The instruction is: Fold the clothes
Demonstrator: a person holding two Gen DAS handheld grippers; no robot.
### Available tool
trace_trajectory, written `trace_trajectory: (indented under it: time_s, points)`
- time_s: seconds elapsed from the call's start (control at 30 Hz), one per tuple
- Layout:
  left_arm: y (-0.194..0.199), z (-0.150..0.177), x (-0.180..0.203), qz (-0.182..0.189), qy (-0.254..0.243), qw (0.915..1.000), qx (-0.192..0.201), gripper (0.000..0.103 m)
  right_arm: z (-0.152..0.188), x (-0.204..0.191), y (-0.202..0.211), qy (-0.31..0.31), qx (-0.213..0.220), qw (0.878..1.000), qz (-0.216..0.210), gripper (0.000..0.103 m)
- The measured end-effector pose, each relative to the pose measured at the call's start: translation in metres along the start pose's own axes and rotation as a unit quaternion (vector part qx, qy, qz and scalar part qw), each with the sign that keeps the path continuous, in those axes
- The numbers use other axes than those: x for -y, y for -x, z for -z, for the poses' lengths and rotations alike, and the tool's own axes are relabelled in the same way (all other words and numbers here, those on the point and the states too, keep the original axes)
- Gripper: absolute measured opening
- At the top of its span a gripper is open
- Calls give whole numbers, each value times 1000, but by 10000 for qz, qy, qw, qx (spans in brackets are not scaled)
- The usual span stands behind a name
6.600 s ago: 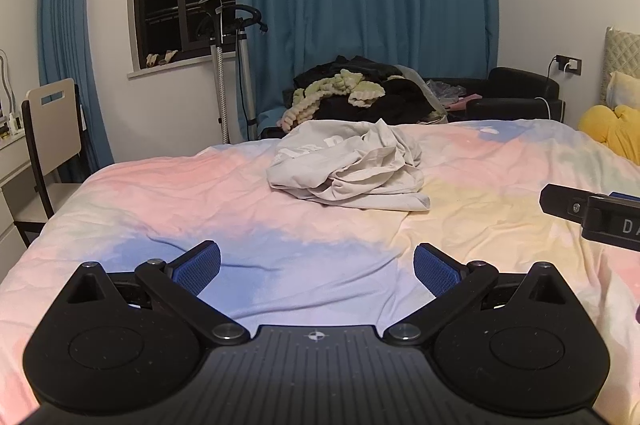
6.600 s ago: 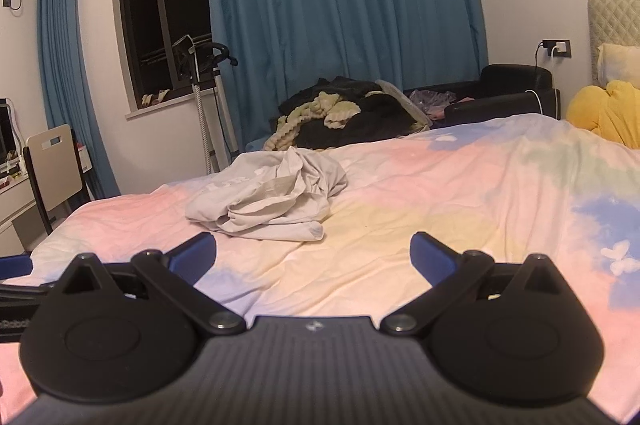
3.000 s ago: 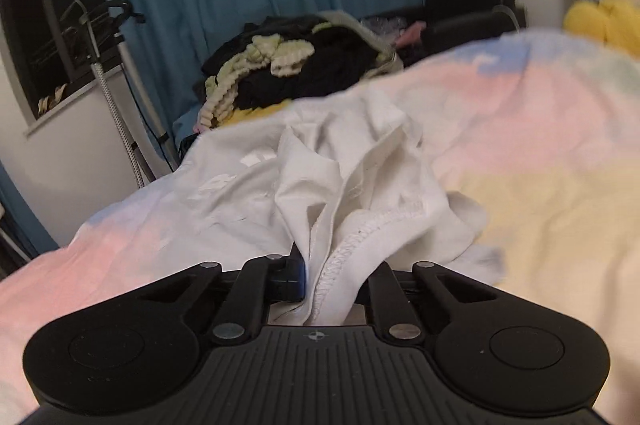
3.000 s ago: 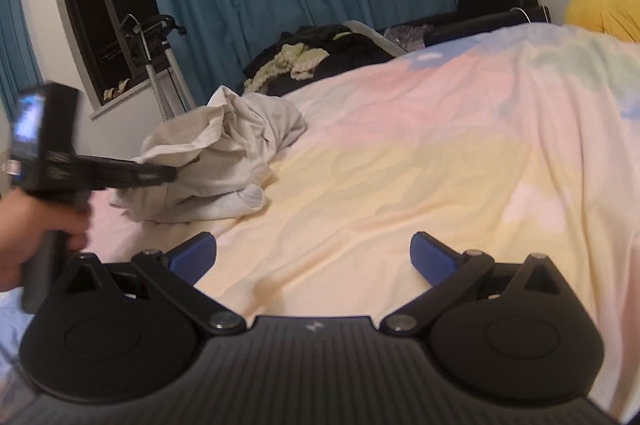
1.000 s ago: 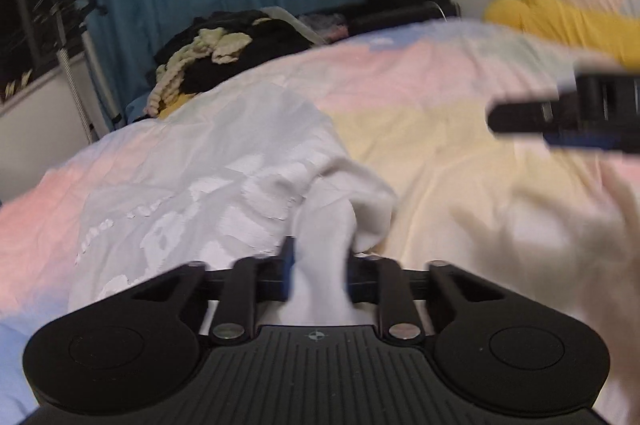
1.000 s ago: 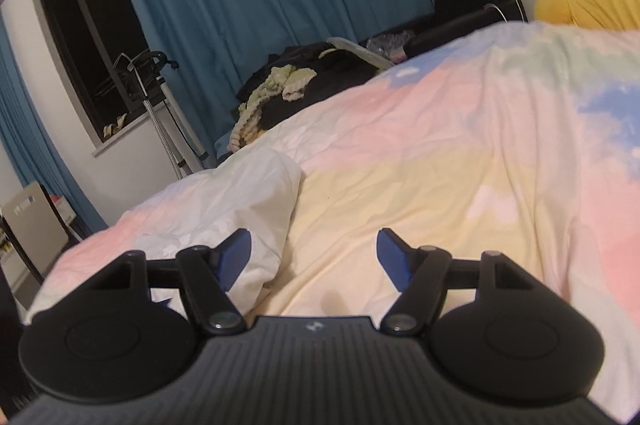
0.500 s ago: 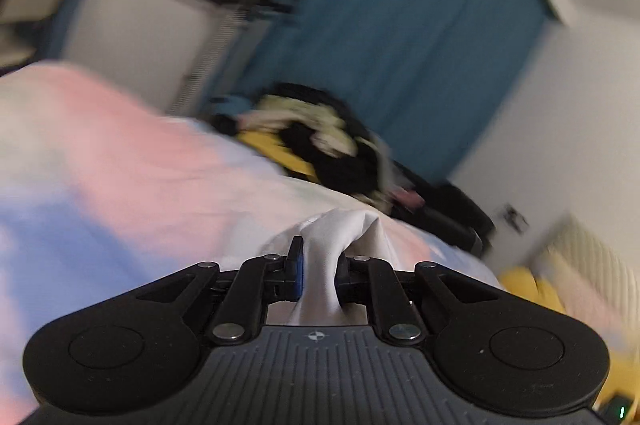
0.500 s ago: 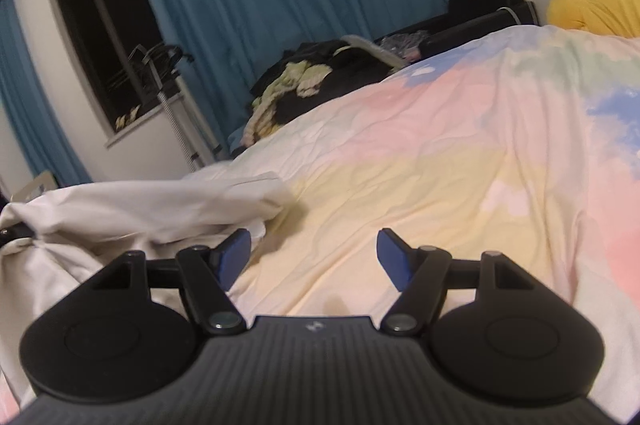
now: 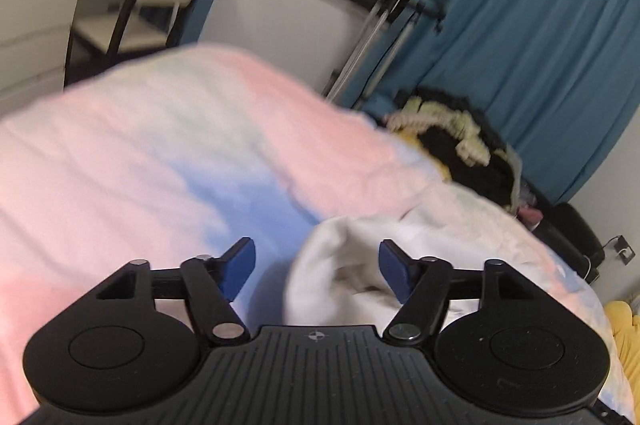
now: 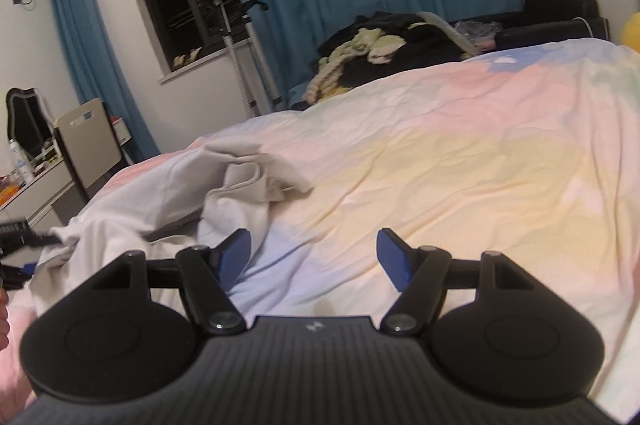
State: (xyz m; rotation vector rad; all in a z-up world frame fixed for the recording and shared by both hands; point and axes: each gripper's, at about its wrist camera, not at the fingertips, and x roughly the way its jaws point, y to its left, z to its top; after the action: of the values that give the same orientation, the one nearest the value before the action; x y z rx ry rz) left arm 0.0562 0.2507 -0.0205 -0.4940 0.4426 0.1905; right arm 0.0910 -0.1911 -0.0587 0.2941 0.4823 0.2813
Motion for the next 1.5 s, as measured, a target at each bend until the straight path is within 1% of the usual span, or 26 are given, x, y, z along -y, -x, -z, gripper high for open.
trace_trajectory:
  time_s: [0.07, 0.1, 0.2, 0.23, 0.3, 0.33, 0.4, 0.43, 0.47, 0.5, 0.53, 0.57, 0.6, 0.63, 0.7, 0.83, 0.87, 0.93, 1.0, 1.1, 1.2, 1.3, 1.37, 1.43, 1.47, 1.5]
  points:
    - [17, 6, 20, 129, -300, 9993, 207, 76, 1, -3, 3, 12, -25, 10000, -49, 71]
    - [24, 11, 30, 254, -453, 9983, 272, 78, 1, -3, 4, -2, -37, 10000, -76, 71]
    - [26, 32, 58, 796, -717, 9942, 73, 79, 2, -5, 4, 13, -72, 9999, -119, 71]
    - [22, 39, 66, 940, -759, 9927, -67, 79, 2, -6, 3, 17, -83, 9999, -130, 71]
    - [4, 52, 83, 1052, -794, 9905, -381, 79, 3, -6, 3, 15, -106, 9998, -147, 71]
    - [-7, 57, 92, 1031, -860, 9896, -514, 79, 3, -6, 2, 8, -117, 9998, -155, 71]
    - [-27, 64, 106, 933, -989, 9889, -601, 79, 4, -5, 3, -2, -136, 9997, -178, 72]
    - [-35, 69, 109, 905, -1019, 9885, -660, 76, 4, -5, 2, 9, -139, 9997, -181, 73]
    - [-43, 74, 112, 885, -1038, 9880, -729, 70, 5, -5, 2, 31, -142, 9997, -175, 73]
    - [-49, 78, 112, 901, -1006, 9871, -860, 31, 5, -5, 2, 36, -140, 9998, -157, 74]
    - [-54, 82, 108, 956, -906, 9857, -1048, 7, 5, -5, 3, 38, -136, 9998, -137, 74]
    - [-54, 84, 103, 1061, -798, 9845, -1149, 7, 5, -5, 3, 40, -133, 9998, -118, 74]
    - [-49, 85, 101, 1126, -826, 9836, -1145, 7, 5, -5, 3, 43, -129, 9999, -99, 74]
    - [-38, 86, 101, 1148, -937, 9830, -1085, 7, 6, -5, 3, 45, -126, 9999, -80, 74]
    - [-10, 85, 99, 1351, -1008, 9803, -1032, 7, 5, -5, 4, 42, -100, 9999, -105, 74]
    - [44, 88, 103, 1835, -1217, 9703, -1002, 7, 4, -8, 9, 79, -68, 9995, -283, 74]
    - [56, 94, 103, 1946, -1250, 9671, -1057, 7, 4, -9, 10, 92, -63, 9994, -339, 74]
    - [72, 110, 101, 2102, -1303, 9593, -1362, 7, 4, -15, 9, 57, -118, 9987, -487, 74]
    - [81, 127, 100, 2149, -1449, 9509, -1693, 7, 5, -17, 9, 11, -223, 9975, -671, 74]
    - [88, 143, 104, 2013, -1866, 9443, -1813, 7, 10, -20, 9, -45, -463, 9948, -901, 74]
    - [87, 144, 108, 1965, -2029, 9434, -1738, 8, 14, -22, 5, -176, -660, 9919, -1074, 73]
    - [87, 144, 108, 1959, -2065, 9441, -1665, 13, 19, -24, 1, -309, -855, 9881, -1244, 72]
    - [89, 142, 108, 1917, -2032, 9467, -1605, 27, 22, -25, -2, -397, -984, 9851, -1356, 70]
    - [96, 137, 106, 1855, -1942, 9531, -1399, 67, 25, -27, -4, -485, -1113, 9817, -1468, 69]
    - [103, 133, 107, 1817, -1888, 9570, -1246, 71, 27, -27, -6, -530, -1178, 9798, -1524, 69]
    - [107, 130, 105, 1819, -1815, 9599, -1122, 72, 28, -28, -7, -574, -1242, 9779, -1580, 70]
